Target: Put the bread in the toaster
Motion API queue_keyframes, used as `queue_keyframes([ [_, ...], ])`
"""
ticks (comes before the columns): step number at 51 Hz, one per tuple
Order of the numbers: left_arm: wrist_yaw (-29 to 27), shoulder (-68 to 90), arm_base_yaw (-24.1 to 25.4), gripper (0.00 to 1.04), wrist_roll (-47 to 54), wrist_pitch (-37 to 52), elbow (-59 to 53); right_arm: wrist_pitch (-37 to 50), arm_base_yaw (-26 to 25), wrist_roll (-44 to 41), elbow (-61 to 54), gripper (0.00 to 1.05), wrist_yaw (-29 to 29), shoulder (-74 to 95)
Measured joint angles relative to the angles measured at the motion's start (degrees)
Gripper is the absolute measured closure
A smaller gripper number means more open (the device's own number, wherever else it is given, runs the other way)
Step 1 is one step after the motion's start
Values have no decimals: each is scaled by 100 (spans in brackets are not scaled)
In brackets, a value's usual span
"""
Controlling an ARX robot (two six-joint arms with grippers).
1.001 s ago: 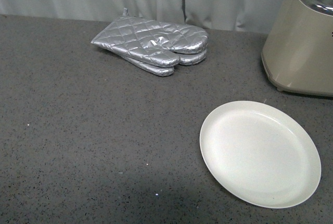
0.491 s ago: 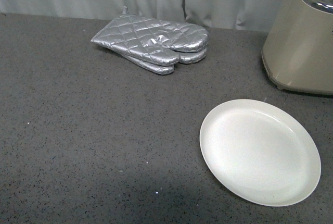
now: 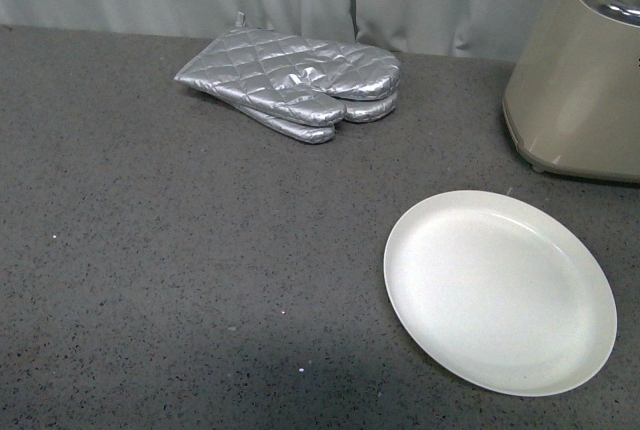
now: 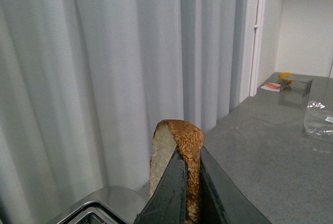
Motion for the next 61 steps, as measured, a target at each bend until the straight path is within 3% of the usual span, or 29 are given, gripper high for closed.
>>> queue_keyframes([
  [34, -2, 0, 0, 7, -2, 0, 0, 31, 129, -142, 87, 103, 81, 201],
  [41, 0, -4, -2, 7, -2, 0, 0, 35, 459, -164, 684, 103, 345, 514],
  [48, 4, -11, -4, 7, 0, -4, 0, 26, 737, -234, 1388, 103, 227, 662],
  [61, -2, -15, -4, 7, 0, -4, 0, -20, 717, -240, 1493, 103, 306, 728],
])
